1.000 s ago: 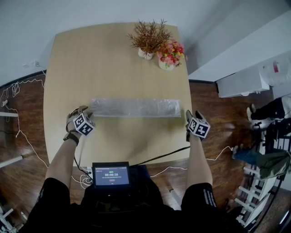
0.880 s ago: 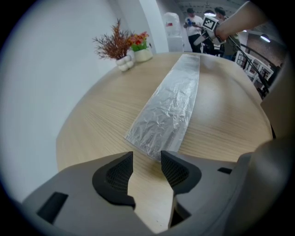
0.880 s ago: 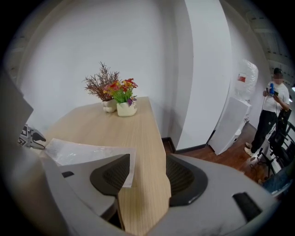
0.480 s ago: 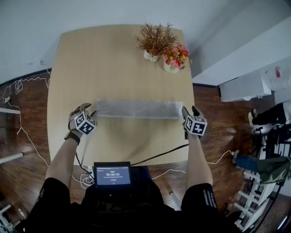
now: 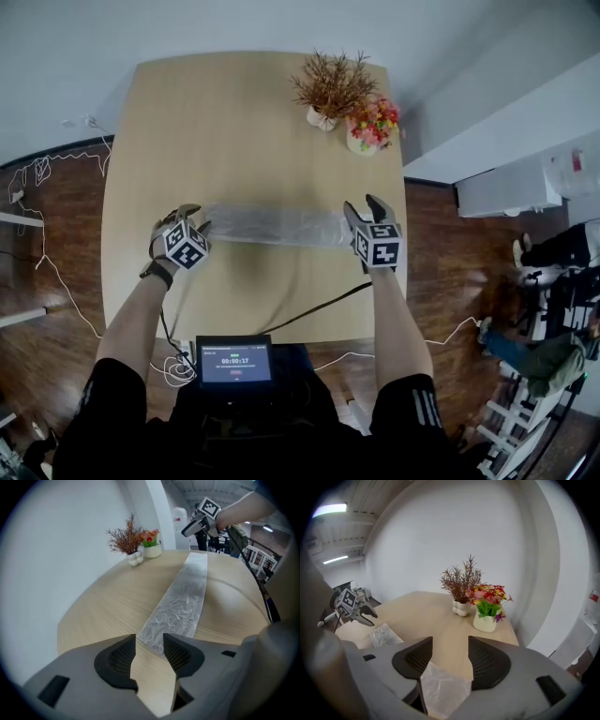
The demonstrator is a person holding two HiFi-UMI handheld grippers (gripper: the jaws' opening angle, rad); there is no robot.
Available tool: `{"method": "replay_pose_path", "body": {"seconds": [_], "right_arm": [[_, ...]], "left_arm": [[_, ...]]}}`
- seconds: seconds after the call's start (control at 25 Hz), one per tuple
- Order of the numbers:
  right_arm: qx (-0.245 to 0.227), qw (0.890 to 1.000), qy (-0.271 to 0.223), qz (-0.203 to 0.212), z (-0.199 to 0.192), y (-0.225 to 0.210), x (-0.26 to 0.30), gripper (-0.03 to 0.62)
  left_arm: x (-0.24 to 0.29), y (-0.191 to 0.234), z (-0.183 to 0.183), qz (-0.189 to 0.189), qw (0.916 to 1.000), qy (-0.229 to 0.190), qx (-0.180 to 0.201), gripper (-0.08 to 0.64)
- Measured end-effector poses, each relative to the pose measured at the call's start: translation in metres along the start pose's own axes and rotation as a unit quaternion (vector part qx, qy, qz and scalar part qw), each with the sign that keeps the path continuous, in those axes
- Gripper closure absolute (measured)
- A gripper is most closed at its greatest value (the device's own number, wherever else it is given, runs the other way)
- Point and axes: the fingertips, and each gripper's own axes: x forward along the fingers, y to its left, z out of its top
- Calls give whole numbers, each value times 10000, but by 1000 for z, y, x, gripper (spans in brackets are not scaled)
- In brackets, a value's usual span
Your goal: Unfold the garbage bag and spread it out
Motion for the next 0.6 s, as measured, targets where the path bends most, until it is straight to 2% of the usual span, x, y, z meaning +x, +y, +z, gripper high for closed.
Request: {"method": "replay_pose_path", "body": {"seconds": [0.28, 0.6], "right_arm": [[-345, 9984, -60, 443, 20, 50, 25, 330], [-636, 9928, 3, 1019, 30, 111, 39, 341]], "left_arm": [[10, -2, 6, -140, 9999, 10, 67, 383], [21, -2, 11, -409, 9991, 67, -29, 410]]}}
